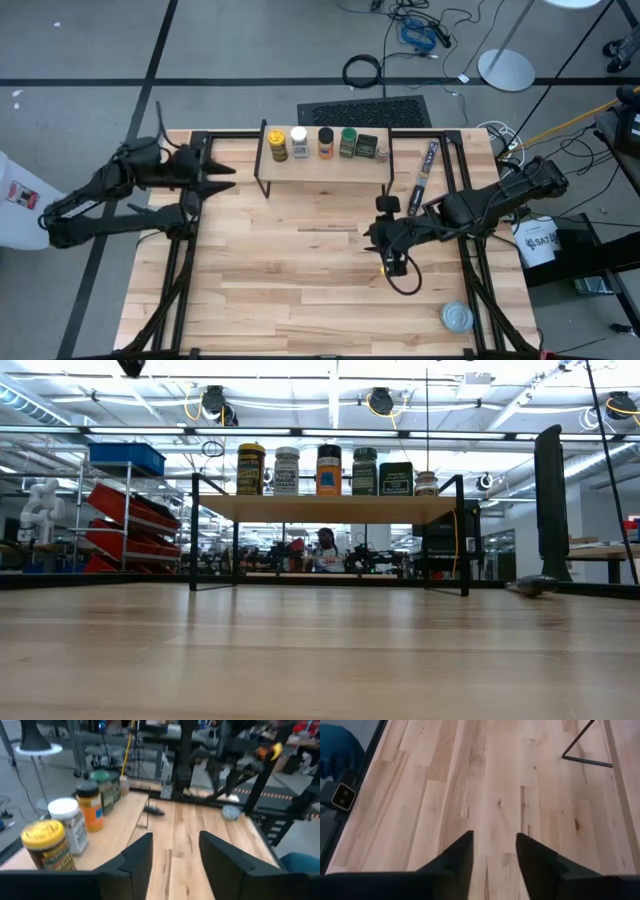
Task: Shelf spices
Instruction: Return to Home Position
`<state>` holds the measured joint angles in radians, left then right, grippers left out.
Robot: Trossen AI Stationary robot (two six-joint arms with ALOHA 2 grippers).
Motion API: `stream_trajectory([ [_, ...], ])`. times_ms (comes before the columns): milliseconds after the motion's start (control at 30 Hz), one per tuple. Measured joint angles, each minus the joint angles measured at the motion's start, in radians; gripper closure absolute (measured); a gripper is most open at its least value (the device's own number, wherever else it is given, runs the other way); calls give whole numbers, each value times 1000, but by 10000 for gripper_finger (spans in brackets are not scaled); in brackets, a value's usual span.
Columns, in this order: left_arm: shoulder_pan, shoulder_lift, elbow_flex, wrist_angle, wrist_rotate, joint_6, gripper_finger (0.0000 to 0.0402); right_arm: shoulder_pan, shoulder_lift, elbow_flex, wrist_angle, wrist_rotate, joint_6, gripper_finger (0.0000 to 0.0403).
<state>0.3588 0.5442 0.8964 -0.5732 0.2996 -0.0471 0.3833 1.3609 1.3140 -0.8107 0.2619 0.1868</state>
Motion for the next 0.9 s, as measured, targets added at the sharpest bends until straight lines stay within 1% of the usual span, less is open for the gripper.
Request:
stream_trajectory([
  [67,-38,9,-39,21,-45,-1,249,8,0,0,-16,2,0,291],
  [133,-76,17,-86,47,-73,-8,267,19,0,0,-35,31,12,317],
  [233,-134,25,-165,135,-83,-25,294,31,-1,0,-55,80,30,356],
  [333,-195,26,-232,231,-92,-26,321,41,-8,0,-53,86,40,390],
  [367,-213,26,-252,260,-106,-26,329,46,-12,0,-52,88,43,396],
  [500,-279,25,-278,289,-175,-18,360,71,-22,0,-50,134,64,396],
  [600,-323,25,-288,285,-188,-17,377,89,-23,-5,-41,174,64,399],
  [667,-349,24,-297,287,-192,-16,386,95,-26,-30,-3,185,64,401],
  [767,-382,23,-325,284,-209,-1,393,104,-48,-117,101,185,73,401],
  [900,-405,24,-362,281,-246,0,395,112,-112,-294,260,184,114,402],
])
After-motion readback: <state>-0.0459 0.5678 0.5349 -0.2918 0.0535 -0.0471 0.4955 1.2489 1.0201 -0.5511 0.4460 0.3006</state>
